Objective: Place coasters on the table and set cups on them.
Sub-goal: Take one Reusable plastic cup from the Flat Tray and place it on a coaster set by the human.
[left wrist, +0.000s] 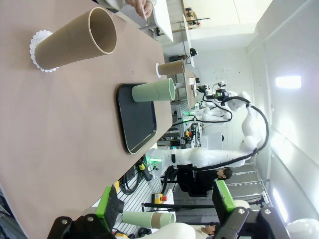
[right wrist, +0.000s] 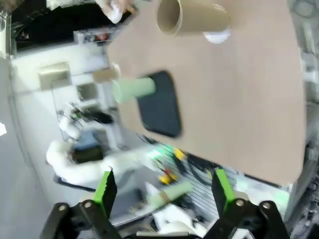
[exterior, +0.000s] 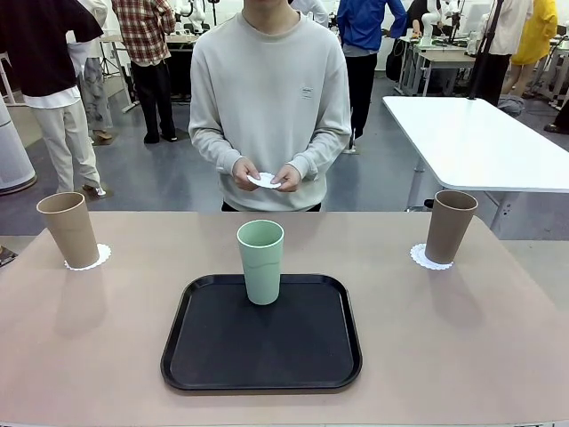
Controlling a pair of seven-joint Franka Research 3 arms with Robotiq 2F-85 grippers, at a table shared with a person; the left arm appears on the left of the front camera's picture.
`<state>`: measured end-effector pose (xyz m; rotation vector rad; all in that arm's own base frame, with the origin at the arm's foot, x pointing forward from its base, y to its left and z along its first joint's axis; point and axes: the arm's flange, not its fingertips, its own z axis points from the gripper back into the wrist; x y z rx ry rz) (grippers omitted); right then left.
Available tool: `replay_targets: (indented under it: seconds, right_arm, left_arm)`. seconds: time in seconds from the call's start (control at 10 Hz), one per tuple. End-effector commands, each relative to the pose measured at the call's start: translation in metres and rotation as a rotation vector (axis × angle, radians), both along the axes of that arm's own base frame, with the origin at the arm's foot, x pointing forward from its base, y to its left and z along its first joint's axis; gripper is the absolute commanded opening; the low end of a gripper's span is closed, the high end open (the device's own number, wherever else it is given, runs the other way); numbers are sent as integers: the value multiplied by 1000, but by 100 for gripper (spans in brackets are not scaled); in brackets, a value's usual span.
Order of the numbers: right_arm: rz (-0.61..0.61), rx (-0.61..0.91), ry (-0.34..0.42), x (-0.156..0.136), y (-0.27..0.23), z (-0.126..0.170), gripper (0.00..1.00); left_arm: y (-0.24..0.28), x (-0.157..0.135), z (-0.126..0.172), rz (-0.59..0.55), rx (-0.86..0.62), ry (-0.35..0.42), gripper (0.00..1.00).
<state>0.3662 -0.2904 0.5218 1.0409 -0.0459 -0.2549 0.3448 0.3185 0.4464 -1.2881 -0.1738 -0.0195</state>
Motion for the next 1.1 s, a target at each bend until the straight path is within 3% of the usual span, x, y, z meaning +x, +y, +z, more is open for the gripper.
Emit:
replay_targets:
  seconds: [0.0,0.1,0.3,0.6,1.0]
  right_arm:
    - [-349,381,-173,11,-21,-16,100]
    - [-401,369,-165,10,-31,-32,100]
    - [-382,407,-156,7,-32,-42,100]
    - [-194,364,-78,6,-24,-39,100]
    - [-65,276,-31,11,-17,-38,100]
  left_arm:
    - [-1,-1,3,-1,-10,-1,100]
    - [-1,-1,3,-1,-10,-1,100]
    - [-1,-1,3,-1,-10,-1,100]
    - [-1,-1,3,-1,-10,-1,100]
    - [-1,-1,3,-1,-10,-1,100]
